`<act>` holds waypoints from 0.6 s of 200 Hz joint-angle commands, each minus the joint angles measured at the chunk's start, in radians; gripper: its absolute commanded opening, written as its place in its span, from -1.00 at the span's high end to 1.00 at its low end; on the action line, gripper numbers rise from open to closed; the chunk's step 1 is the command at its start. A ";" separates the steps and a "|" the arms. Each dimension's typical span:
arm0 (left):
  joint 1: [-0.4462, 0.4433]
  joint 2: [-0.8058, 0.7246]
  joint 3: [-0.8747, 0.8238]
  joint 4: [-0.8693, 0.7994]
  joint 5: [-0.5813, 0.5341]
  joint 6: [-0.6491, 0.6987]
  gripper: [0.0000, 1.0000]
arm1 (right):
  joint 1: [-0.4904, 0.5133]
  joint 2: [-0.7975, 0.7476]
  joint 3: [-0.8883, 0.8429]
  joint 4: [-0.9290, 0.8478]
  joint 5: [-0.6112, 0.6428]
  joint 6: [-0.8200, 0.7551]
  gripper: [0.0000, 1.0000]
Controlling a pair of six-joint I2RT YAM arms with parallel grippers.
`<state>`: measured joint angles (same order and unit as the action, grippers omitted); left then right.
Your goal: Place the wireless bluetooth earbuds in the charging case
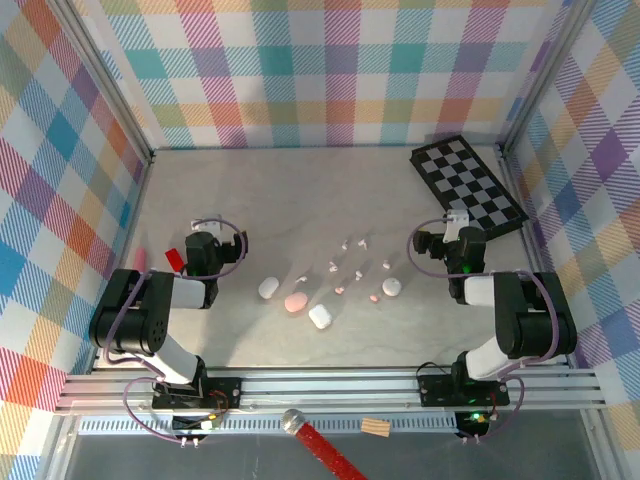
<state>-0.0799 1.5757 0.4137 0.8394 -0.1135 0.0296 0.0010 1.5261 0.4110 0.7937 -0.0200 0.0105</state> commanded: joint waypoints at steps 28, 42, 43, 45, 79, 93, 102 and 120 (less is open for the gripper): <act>0.006 0.003 0.005 0.010 -0.005 0.000 -1.00 | 0.006 0.009 0.004 0.029 -0.018 -0.010 -0.97; 0.006 0.003 0.004 0.011 -0.004 0.000 -1.00 | 0.004 0.009 0.005 0.025 -0.016 -0.009 -0.98; 0.006 0.003 0.004 0.011 -0.005 0.000 -1.00 | 0.005 0.009 0.005 0.025 -0.016 -0.009 -0.98; 0.006 0.003 0.004 0.012 -0.004 0.000 -1.00 | 0.004 0.009 0.005 0.025 -0.017 -0.009 -0.98; 0.006 0.002 0.004 0.011 -0.005 0.000 -1.00 | 0.005 0.009 0.006 0.025 -0.018 -0.009 -0.97; 0.006 0.003 0.004 0.011 -0.006 0.000 -1.00 | 0.003 0.009 0.006 0.024 -0.018 -0.008 -0.97; 0.006 0.003 0.004 0.011 -0.004 0.000 -1.00 | 0.002 0.010 0.008 0.022 -0.020 -0.007 -0.97; 0.006 0.003 0.004 0.010 -0.005 0.000 -1.00 | 0.003 0.009 0.008 0.022 -0.020 -0.008 -0.98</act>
<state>-0.0799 1.5757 0.4137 0.8394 -0.1135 0.0299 0.0010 1.5261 0.4110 0.7933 -0.0204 0.0105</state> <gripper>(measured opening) 0.998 0.988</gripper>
